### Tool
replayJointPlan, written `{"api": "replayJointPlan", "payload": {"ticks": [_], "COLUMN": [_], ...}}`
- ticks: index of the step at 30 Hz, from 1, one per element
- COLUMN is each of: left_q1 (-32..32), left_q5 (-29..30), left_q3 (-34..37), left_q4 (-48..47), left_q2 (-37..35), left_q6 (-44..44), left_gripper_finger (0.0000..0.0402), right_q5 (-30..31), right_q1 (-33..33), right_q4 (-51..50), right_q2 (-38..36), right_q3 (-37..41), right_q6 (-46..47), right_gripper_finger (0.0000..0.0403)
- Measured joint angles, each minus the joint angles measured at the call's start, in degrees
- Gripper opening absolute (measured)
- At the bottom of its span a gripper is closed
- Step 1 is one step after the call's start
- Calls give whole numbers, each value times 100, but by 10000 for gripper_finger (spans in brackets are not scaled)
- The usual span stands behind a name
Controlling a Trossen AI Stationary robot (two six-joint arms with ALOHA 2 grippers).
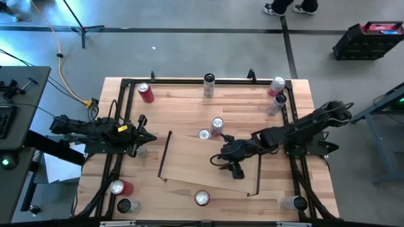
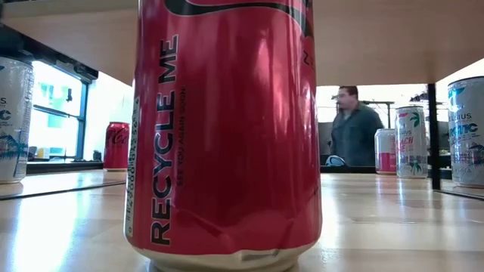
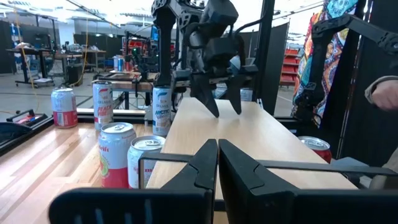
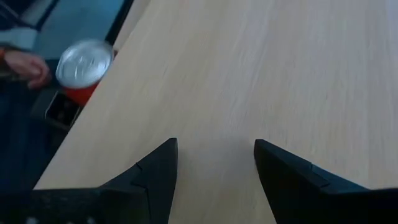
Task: Place canned beverage on shelf
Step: Move the shelf to the center of the table
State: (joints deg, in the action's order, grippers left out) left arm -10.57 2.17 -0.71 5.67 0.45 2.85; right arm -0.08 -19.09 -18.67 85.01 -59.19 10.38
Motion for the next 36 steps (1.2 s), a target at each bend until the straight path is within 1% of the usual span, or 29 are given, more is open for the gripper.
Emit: {"api": "replayJointPlan", "payload": {"ticks": [3, 6, 8, 11, 13, 18, 20, 24, 31, 34, 36], "left_q1": [2, 0, 0, 2, 1, 0, 0, 0, 0, 2, 0], "left_q5": [0, 0, 0, 0, 0, 0, 0, 0, 0, 0, 0], "left_q3": [0, 0, 1, 0, 1, 0, 0, 0, 0, 0, 0], "left_q4": [0, 0, 2, 2, 1, 0, 0, 0, 2, 2, -2], "left_q2": [0, 1, 0, 0, 0, 2, 0, 0, 0, 0, 2], "left_q6": [-2, -1, -1, -2, -2, 0, 0, -2, -2, -1, -2], "left_gripper_finger": [5, 5, 5, 5, 5, 5, 5, 5, 5, 5, 5], "right_q5": [21, 90, 396, 1091, 1341, 1361, 1365, 1512, 1397, 1282, 1077], "right_q1": [-7, -7, -9, 34, 138, 376, 408, 410, 433, 476, 529], "right_q4": [-216, -41, 378, 731, 957, 2171, 2356, 1898, 372, 137, 199], "right_q2": [-117, -259, -378, -405, -284, 293, 579, 1138, 1949, 2180, 2227], "right_q3": [9, 50, 40, 26, 37, 34, -49, -695, -2110, -2366, -2421], "right_q6": [-37, -192, -311, -435, -493, -640, -756, -766, -451, -383, -392], "right_gripper_finger": [197, 197, 197, 197, 197, 197, 197, 197, 197, 197, 197]}}
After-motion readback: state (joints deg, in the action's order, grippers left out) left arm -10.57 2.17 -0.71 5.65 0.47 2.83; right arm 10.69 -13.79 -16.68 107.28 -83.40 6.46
